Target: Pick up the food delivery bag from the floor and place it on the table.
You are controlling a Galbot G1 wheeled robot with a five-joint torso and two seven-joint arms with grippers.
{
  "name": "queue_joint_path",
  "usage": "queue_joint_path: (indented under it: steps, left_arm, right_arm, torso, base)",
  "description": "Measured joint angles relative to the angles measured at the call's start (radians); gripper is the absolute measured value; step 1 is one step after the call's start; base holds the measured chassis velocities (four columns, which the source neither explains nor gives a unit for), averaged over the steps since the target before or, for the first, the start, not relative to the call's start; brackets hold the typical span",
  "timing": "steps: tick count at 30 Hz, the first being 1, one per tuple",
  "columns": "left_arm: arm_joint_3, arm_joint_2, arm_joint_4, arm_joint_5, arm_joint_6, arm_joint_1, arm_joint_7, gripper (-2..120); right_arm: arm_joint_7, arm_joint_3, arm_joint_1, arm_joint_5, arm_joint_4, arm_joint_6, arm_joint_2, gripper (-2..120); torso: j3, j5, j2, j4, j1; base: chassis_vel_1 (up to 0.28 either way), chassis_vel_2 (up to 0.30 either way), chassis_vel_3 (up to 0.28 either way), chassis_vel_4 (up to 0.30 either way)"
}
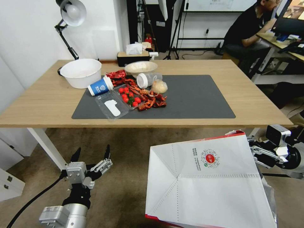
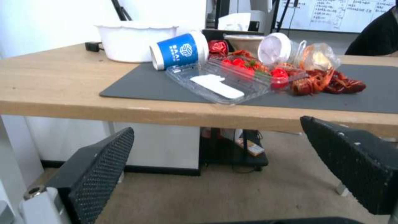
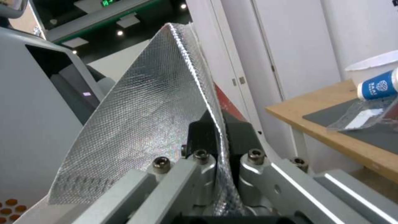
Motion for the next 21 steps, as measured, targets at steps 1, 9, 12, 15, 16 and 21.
queue_joint_path:
  steps: [1,9,12,15,16,21]
  left_arm:
    - [0.0,0.0,0.0,0.0,0.0,0.0,0.0,100]
    - [0.001,0.0,-0.002,0.003,-0.001,0.0,0.0,100]
    - [0.002,0.0,-0.002,0.003,-0.001,0.0,0.0,100]
    - [0.001,0.0,-0.002,0.003,-0.001,-0.001,0.0,100]
    - [0.0,0.0,-0.002,0.003,-0.001,-0.001,0.0,100]
    - [-0.002,0.002,-0.004,0.004,-0.001,0.003,0.002,100]
  right_arm:
    - [0.0,0.0,0.0,0.0,0.0,0.0,0.0,0]
    - [0.001,0.004,-0.002,-0.001,0.004,0.0,0.005,0]
    - [0.001,0.003,-0.003,-0.003,0.005,0.0,0.008,0]
    - [0.003,0.0,-0.003,-0.005,0.005,0.001,0.009,0]
    - [0.003,-0.001,-0.002,-0.006,0.005,0.001,0.009,0]
    - [0.004,-0.001,0.0,-0.006,0.002,0.002,0.01,0]
  torso:
    - [0.0,0.0,0.0,0.0,0.0]
    - [0.029,0.0,0.051,0.0,0.022]
    - [0.041,0.0,0.072,0.0,0.031]
    - [0.051,0.0,0.09,0.0,0.039]
    - [0.056,0.0,0.098,0.0,0.042]
    - [0.073,0.0,0.128,0.0,0.056]
  base:
    - [0.0,0.0,0.0,0.0]
    - [0.0,0.0,0.0,0.0]
    - [0.0,0.0,0.0,0.0]
    - [0.0,0.0,0.0,0.0]
    - [0.0,0.0,0.0,0.0]
    - [0.0,0.0,0.0,0.0]
